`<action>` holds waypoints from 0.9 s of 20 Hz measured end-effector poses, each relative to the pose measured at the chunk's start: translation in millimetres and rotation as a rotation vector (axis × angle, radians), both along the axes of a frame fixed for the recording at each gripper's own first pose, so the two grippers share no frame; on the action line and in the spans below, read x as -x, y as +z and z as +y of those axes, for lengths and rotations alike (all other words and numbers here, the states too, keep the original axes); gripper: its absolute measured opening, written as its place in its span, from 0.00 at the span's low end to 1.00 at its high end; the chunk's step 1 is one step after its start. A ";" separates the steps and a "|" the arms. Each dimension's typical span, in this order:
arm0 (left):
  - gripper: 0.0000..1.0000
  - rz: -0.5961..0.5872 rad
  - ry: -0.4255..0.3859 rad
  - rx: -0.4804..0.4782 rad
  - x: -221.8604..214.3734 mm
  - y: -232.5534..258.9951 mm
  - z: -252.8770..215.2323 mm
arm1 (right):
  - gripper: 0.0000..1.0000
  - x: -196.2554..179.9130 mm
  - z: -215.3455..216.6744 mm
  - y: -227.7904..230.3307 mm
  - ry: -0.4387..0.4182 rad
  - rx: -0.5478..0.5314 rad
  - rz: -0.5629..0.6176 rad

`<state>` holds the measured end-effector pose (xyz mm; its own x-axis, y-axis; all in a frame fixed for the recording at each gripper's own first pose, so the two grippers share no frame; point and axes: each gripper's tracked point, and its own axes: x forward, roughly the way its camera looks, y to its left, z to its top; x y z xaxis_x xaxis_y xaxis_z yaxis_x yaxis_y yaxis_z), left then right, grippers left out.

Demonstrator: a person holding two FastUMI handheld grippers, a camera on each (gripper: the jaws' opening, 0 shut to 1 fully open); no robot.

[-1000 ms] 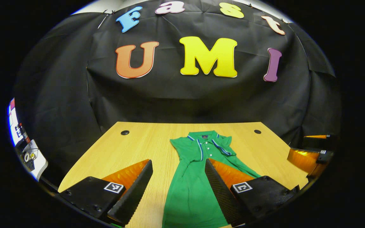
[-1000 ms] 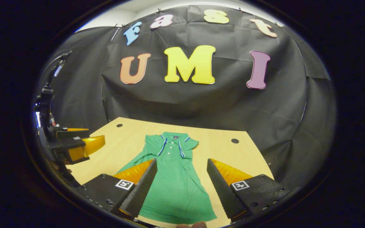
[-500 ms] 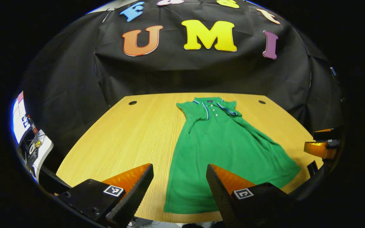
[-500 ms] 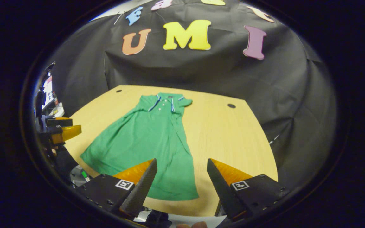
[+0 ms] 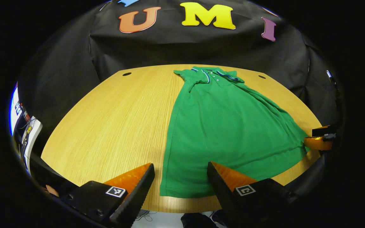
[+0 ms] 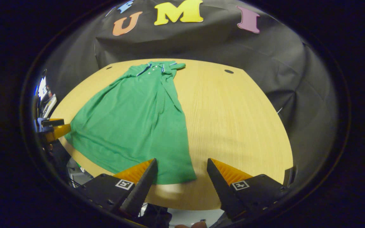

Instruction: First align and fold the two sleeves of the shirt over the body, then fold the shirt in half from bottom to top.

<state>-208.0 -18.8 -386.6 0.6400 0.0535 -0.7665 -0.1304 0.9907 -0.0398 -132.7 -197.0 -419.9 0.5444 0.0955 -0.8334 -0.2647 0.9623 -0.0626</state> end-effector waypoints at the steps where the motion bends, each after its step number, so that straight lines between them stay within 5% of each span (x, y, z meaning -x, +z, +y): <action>1: 1.00 0.008 -0.012 -0.002 0.3 -2.9 -1.1 | 0.96 -3.0 1.0 -0.8 0.000 -0.008 0.005; 6: 1.00 -0.001 -0.038 0.001 1.5 -11.0 -0.7 | 0.95 -8.1 11.2 -6.6 -0.014 -0.073 0.036; 8: 1.00 -0.001 -0.017 -0.007 2.0 -11.5 1.8 | 0.80 -8.3 11.0 -5.5 -0.014 -0.077 0.035; 11: 0.98 0.023 -0.018 0.000 4.2 -9.4 -9.9 | 0.35 -6.0 18.5 -4.3 -0.049 -0.138 0.058; 13: 0.70 0.030 -0.054 -0.002 0.6 -8.9 -21.1 | 0.05 -5.7 18.5 -4.3 -0.070 -0.146 0.074; 14: 0.36 0.035 -0.072 -0.019 -1.9 -9.1 -25.9 | 0.03 -4.3 18.2 -3.0 -0.066 -0.154 0.081; 15: 0.16 0.033 -0.080 -0.039 -3.3 -8.5 -25.7 | 0.01 -6.2 18.1 -2.8 -0.066 -0.157 0.087; 16: 0.06 0.029 -0.082 -0.040 -4.0 -8.1 -27.2 | 0.00 -5.0 18.0 -1.2 -0.060 -0.159 0.093; 18: 0.06 0.029 -0.056 0.004 -4.1 -4.2 -28.6 | 0.00 -3.0 17.6 2.9 -0.050 -0.161 0.105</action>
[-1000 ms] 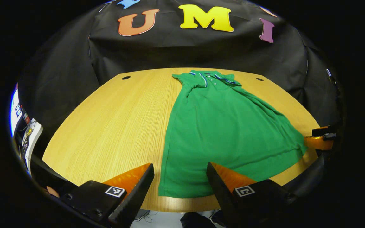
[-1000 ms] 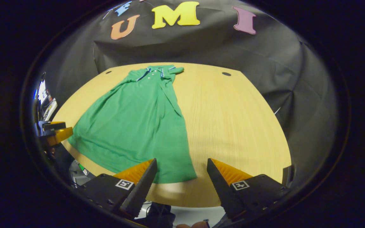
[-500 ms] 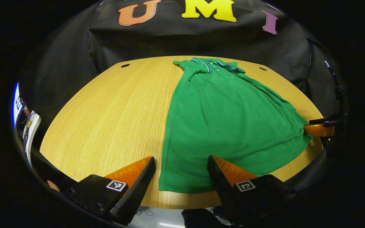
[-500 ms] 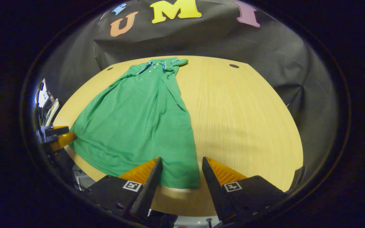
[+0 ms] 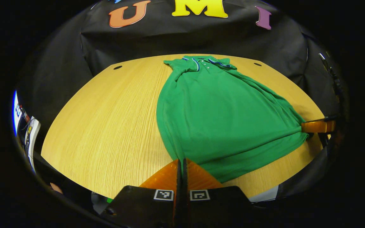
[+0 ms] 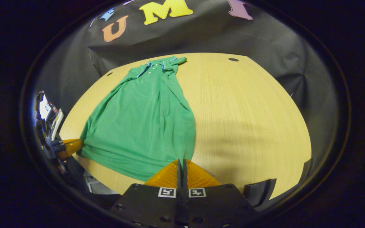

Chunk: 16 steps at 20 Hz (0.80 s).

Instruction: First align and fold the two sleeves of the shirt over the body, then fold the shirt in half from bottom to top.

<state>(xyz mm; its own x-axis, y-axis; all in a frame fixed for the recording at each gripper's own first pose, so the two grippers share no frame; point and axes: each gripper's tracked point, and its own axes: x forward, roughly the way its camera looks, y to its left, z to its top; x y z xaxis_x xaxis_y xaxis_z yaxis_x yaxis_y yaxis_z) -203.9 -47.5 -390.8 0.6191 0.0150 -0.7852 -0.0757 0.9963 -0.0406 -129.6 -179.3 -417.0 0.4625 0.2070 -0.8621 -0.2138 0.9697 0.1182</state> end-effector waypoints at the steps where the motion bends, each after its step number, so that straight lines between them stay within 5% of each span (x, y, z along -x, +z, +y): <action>1: 0.06 -0.008 0.016 0.013 -2.6 6.0 1.6 | 0.00 -1.1 -0.1 4.8 0.007 -0.003 -0.007; 16: 0.06 -0.245 0.016 0.074 -105.8 122.5 21.8 | 0.00 -95.1 15.1 112.1 -0.030 -0.081 -0.209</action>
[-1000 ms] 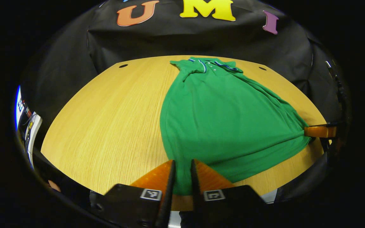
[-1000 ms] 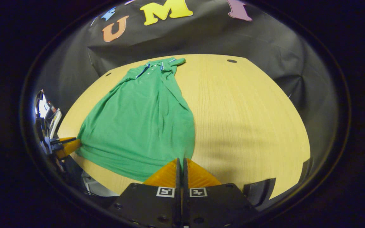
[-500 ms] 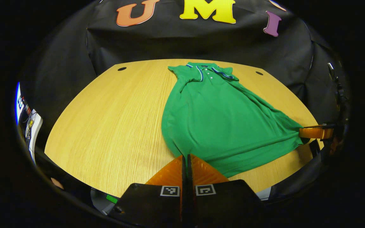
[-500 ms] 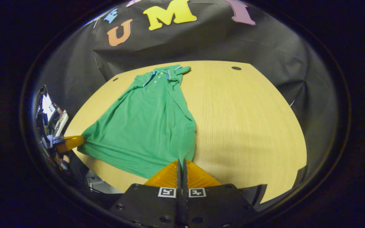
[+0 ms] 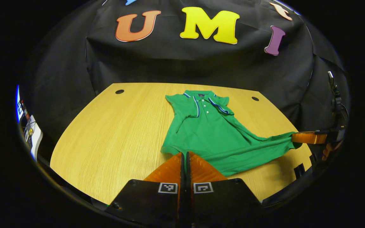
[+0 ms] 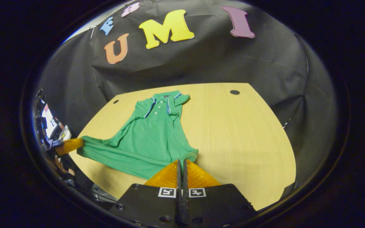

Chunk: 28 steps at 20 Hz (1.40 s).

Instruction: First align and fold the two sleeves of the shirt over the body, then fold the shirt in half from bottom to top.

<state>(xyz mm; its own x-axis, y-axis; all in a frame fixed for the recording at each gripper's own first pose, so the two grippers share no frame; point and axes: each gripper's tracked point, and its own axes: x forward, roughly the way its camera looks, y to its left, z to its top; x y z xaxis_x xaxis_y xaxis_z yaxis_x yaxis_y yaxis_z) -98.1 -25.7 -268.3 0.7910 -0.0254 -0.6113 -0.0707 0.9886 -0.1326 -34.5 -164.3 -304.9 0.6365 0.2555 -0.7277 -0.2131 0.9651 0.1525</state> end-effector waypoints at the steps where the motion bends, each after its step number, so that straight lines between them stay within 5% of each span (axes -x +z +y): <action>1: 0.06 -0.014 -0.007 -0.005 -11.2 5.0 4.4 | 0.00 -11.3 2.6 3.4 -0.006 0.009 -0.004; 9: 0.06 -0.091 0.009 0.012 -106.1 25.6 35.5 | 0.00 -125.9 47.4 43.9 -0.026 0.001 -0.094; 28: 0.06 -0.174 0.040 -0.077 -349.8 -17.2 94.8 | 0.00 -367.6 126.6 10.1 -0.016 0.021 -0.191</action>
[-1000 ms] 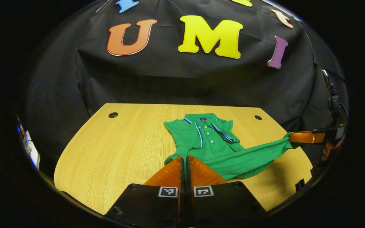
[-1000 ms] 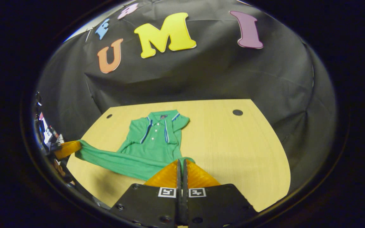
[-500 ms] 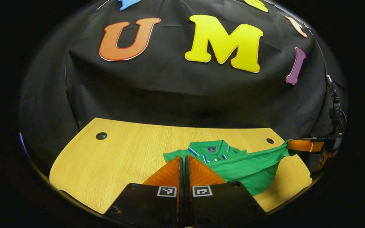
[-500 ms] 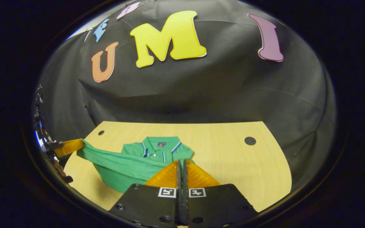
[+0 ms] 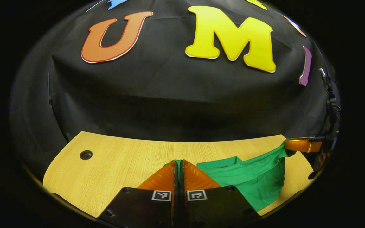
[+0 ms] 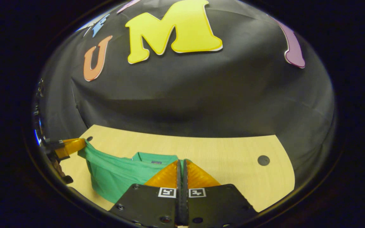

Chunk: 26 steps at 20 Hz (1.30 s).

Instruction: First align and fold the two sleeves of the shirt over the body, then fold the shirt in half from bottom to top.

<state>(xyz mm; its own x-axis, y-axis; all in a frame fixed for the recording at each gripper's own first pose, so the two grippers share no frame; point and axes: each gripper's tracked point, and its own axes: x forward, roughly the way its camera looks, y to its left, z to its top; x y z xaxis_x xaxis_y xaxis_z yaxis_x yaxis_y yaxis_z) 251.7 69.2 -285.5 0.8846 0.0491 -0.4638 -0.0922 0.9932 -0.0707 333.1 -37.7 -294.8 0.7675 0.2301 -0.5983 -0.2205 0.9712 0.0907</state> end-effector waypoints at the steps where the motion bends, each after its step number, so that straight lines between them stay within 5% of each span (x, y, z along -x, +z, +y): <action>1: 0.06 -0.027 0.022 -0.047 -13.0 2.2 8.7 | 0.00 -11.0 3.1 0.1 -0.019 -0.017 -0.002; 3: 0.13 -0.054 0.013 -0.092 -25.3 8.8 6.3 | 0.05 -25.3 4.5 -1.0 -0.041 -0.014 -0.031; 6: 1.00 0.001 0.039 -0.085 -18.3 -5.0 4.3 | 0.84 -17.6 7.4 -3.0 -0.052 -0.015 -0.045; 8: 1.00 -0.024 0.070 -0.038 -19.4 2.8 4.3 | 0.98 -9.5 3.6 -2.9 -0.071 -0.009 -0.052; 16: 1.00 -0.099 0.113 -0.021 37.7 73.3 4.3 | 0.92 43.4 -1.5 65.0 -0.061 0.013 -0.160; 18: 1.00 -0.104 0.095 -0.021 57.9 93.4 -7.0 | 0.96 63.0 -6.1 93.6 -0.058 0.016 -0.210; 26: 1.00 -0.214 0.055 -0.084 166.9 188.2 -54.4 | 0.96 189.8 -8.3 183.7 -0.039 0.024 -0.333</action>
